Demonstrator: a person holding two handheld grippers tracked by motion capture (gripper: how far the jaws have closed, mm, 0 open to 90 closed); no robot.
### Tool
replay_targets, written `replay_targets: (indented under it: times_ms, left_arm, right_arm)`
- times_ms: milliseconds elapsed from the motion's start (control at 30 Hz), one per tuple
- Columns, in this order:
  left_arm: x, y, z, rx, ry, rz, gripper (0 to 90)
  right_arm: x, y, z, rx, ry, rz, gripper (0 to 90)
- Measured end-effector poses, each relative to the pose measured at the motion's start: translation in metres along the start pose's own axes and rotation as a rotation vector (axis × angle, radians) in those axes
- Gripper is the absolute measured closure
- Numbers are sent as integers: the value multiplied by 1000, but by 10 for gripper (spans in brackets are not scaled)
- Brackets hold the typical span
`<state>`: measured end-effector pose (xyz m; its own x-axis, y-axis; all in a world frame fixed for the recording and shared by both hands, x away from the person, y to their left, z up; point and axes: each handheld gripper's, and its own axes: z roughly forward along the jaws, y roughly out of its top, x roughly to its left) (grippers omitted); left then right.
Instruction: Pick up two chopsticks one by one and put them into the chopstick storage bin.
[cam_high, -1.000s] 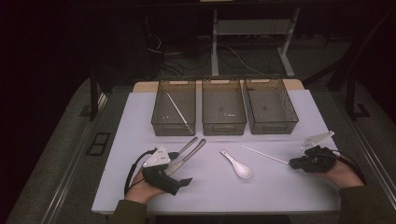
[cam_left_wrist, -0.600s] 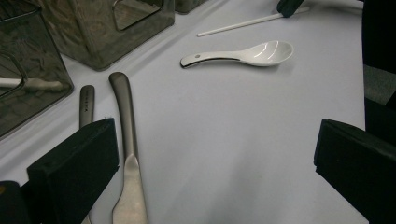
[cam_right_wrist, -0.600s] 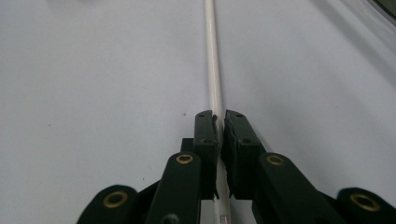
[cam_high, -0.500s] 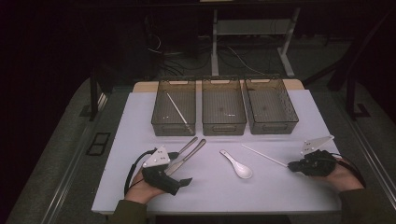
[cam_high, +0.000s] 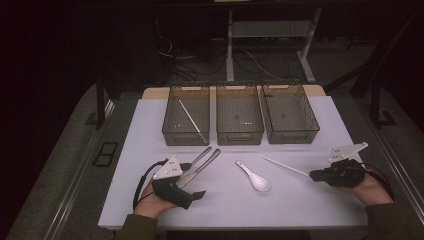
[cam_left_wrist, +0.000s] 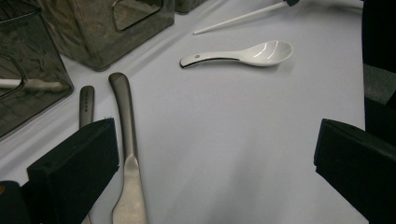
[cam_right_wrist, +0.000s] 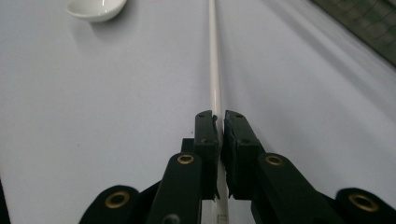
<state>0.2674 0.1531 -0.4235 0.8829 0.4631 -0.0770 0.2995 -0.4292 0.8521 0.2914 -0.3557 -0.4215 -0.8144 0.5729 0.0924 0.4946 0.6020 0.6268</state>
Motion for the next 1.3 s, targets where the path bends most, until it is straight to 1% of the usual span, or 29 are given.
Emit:
replay_targets:
  times_ms: [167, 233, 333, 500, 533, 600, 700, 767, 833, 900, 1033, 1067, 1167, 1300]
  left_arm:
    - [0, -1, 0, -3, 0, -3, 0]
    - [0, -1, 1, -1, 1, -2, 0]
    - [0, -1, 1, -4, 2, -2, 0]
    - [1, -2, 2, 0, 0, -2, 0]
    - [1, -2, 2, -1, 0, -2, 0]
    - [2, -2, 2, 3, -1, 3, 0]
    - [0, -2, 4, 4, 1, -4, 0]
    - [1, -2, 4, 11, -2, 2, 0]
    - [1, -2, 4, 11, 0, -3, 0]
    - [1, -3, 4, 9, 2, -7, 0]
    - [1, -3, 4, 7, 4, -6, 0]
    - [1, -3, 5, 4, 5, -9, 0]
    - [1, -3, 5, 6, 5, -10, 0]
    - [1, -3, 5, 3, 5, -7, 0]
  right_arm:
    - [1, 3, -7, -44, -2, -4, 843]
    - [2, 4, -9, -53, 0, 2, 843]
    - [2, 4, -12, -76, -2, -1, 844]
    - [4, 8, -20, -127, -9, -5, 845]
    - [5, 8, -21, -136, -3, -6, 846]
    - [6, 9, -24, -157, -6, -6, 846]
    - [7, 11, -29, -182, -4, -5, 846]
    - [8, 12, -31, -201, 1, -5, 846]
    - [9, 14, -34, -222, 11, -6, 845]
    - [10, 16, -36, -241, 12, -6, 845]
    - [9, 22, -36, -266, 23, 5, 845]
    - [10, 24, -36, -269, 16, 6, 845]
    - [10, 29, -34, -284, 17, 10, 845]
    - [11, 38, -33, -308, 26, 19, 845]
